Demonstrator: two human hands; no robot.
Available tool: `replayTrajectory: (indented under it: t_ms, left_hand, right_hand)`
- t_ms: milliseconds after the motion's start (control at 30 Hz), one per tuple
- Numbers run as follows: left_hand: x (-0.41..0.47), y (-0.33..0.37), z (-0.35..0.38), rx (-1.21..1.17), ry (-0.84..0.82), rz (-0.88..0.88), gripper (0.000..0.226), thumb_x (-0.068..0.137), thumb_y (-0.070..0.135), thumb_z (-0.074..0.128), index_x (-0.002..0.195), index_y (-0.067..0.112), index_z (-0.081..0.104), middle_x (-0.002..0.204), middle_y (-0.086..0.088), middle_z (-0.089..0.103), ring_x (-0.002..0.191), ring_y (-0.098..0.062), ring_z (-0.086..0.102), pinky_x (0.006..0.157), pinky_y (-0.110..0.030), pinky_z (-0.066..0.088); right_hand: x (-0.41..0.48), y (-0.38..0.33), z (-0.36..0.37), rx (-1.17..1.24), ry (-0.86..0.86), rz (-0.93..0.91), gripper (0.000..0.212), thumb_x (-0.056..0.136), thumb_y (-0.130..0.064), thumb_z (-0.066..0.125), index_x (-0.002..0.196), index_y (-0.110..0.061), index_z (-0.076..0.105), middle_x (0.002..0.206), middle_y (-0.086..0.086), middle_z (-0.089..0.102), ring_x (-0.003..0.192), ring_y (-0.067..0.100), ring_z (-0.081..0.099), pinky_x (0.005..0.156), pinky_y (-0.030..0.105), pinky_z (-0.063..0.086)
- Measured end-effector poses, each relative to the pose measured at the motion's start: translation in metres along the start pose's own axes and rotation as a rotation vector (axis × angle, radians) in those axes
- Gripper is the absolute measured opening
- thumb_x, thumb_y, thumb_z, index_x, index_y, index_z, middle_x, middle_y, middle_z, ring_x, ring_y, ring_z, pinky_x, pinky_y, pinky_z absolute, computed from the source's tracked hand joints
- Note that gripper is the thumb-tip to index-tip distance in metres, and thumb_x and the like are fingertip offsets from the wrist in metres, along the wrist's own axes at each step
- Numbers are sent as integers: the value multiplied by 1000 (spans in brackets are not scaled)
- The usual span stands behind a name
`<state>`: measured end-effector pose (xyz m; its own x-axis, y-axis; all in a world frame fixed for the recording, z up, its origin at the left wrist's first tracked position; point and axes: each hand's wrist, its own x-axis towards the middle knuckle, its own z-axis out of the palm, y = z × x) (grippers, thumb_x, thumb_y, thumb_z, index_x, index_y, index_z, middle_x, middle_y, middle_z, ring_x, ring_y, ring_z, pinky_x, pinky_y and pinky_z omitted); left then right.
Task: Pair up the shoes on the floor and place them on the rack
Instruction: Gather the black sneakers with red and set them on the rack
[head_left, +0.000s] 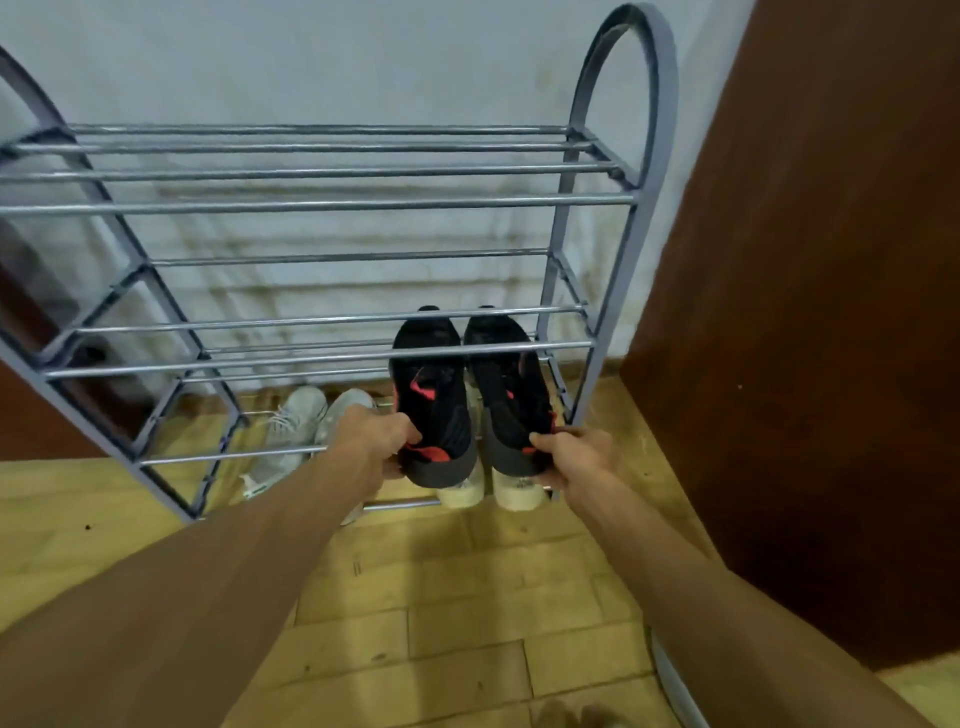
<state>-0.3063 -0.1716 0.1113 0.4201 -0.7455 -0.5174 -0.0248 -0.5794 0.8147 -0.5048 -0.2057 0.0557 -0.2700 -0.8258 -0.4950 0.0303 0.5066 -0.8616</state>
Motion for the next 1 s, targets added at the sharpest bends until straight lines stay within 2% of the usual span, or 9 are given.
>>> replayTrajectory:
  t_ms: [100,233,433,467,567,633,700,900,1000]
  left_hand:
    - [34,14,8,7,-9,28,19,85,-6,62,102,1,60,103,-17,64,91,-32,63,74,-41,54]
    - [70,16,18,36,-58,19,32,87,-3,61,119,-3,59,111,-21,67,98,-36,67,84,-48,56]
    - [74,5,20,-48,-145,35,42,92,16,61,132,4,54,125,-15,64,111,-31,63,79,-40,54]
    - [66,5,18,-59,-144,39,43,91,19,62,131,6,55,126,-12,64,113,-30,61,80,-39,51]
    - [37,-1,14,-12,-116,23,45,90,25,64,129,6,53,130,-9,60,118,-27,56,88,-42,46]
    - [4,-8,14,58,-110,3,48,90,25,62,132,5,48,135,-10,52,121,-29,51,93,-41,44]
    - [-30,-16,16,183,-136,49,39,90,24,61,124,8,50,134,-12,51,111,-28,51,88,-39,45]
    - [-141,-44,37,564,-460,184,20,89,31,61,101,15,57,103,-5,56,92,-21,55,77,-29,43]
    - [-184,-75,45,698,-562,251,23,89,32,60,105,15,65,102,-1,60,96,-18,57,76,-26,46]
  right_hand:
    - [31,-2,18,-25,50,-23,15,74,-14,79,84,-15,69,98,14,73,88,32,71,78,47,60]
    - [54,3,32,-55,69,-93,14,81,-15,74,90,-21,65,98,11,71,92,30,69,82,47,59]
    - [57,8,27,-125,-7,-133,9,85,-25,70,86,-25,61,105,10,70,97,29,69,82,47,59]
    - [51,7,23,-125,-40,-125,7,87,-23,67,92,-24,62,106,10,69,96,27,68,81,44,59]
    - [23,4,4,-151,-127,-71,30,91,-18,62,120,-12,59,112,11,64,100,26,63,81,41,58]
    - [-1,8,-18,-230,-164,-47,38,89,-22,65,125,-9,56,121,11,61,108,28,61,84,42,57]
    - [-27,14,-44,-363,-198,-51,42,91,-24,64,128,-6,53,119,11,58,105,26,58,87,42,56]
    - [-95,58,-134,-620,-267,46,49,94,-26,58,138,-8,47,108,10,56,90,22,58,71,32,54]
    - [-130,102,-166,-634,-275,110,52,94,-25,59,141,-6,43,110,10,56,84,21,59,70,33,54]
